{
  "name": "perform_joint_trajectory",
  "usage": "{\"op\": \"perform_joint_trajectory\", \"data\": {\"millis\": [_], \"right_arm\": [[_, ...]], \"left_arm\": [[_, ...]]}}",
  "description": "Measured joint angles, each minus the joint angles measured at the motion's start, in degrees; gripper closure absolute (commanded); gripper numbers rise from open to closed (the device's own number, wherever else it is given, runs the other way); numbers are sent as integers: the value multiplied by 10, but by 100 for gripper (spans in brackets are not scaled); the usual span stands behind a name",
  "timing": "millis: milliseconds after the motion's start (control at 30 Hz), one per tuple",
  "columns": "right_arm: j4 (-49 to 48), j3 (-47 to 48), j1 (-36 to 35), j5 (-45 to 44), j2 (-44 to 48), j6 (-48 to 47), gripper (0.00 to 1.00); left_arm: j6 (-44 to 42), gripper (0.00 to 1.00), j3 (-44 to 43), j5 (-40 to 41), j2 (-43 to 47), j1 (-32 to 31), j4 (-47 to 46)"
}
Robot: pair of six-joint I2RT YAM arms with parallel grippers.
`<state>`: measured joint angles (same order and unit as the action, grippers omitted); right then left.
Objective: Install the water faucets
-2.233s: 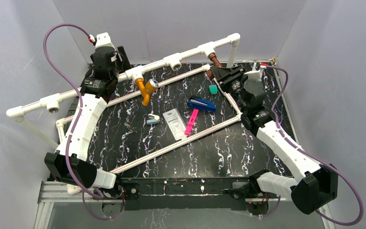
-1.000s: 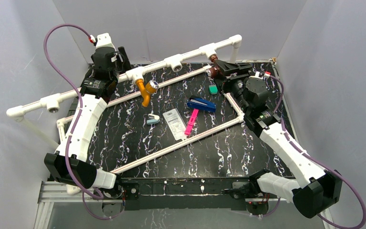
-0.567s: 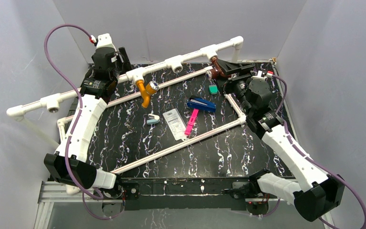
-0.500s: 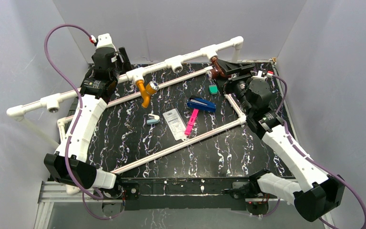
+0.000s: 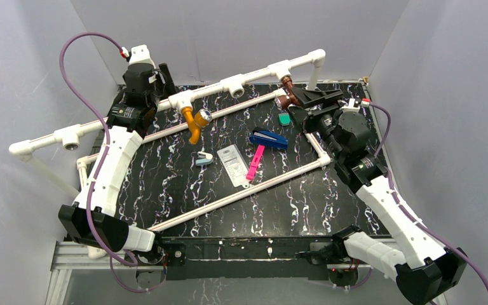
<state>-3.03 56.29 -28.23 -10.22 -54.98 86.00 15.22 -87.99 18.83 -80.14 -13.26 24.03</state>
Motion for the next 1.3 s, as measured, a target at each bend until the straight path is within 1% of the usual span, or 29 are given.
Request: {"op": "perform_joint_trajectory", "data": {"millis": [233,367,433,600,767,933,1100,1167,1200,1267,1300], "right_arm": [[38,-9,0,0,17,-30,17],[65,-9,0,1,30,-64,16],[77,-8,0,1,34,-90,13],[109,0,0,0,41,-207,12],[130,13,0,2,59,-373,12],[139,45,0,12,68,-561,12],[143,56,0,44,86,-798,10],[151,56,0,60,96,-921,10],[153,56,0,64,97,-950,10],[163,56,0,85,100,-1057,10],[167,56,0,93,100,-1092,9]], "left_arm": [[0,31,0,0,0,0,0],[0,31,0,0,0,0,0],[0,31,0,0,0,0,0],[0,31,0,0,0,0,0],[0,31,0,0,0,0,0],[0,31,0,0,0,0,0],[0,31,0,0,0,0,0],[0,31,0,0,0,0,0],[0,31,0,0,0,0,0],[0,31,0,0,0,0,0],[0,31,0,0,-1,0,0]]}}
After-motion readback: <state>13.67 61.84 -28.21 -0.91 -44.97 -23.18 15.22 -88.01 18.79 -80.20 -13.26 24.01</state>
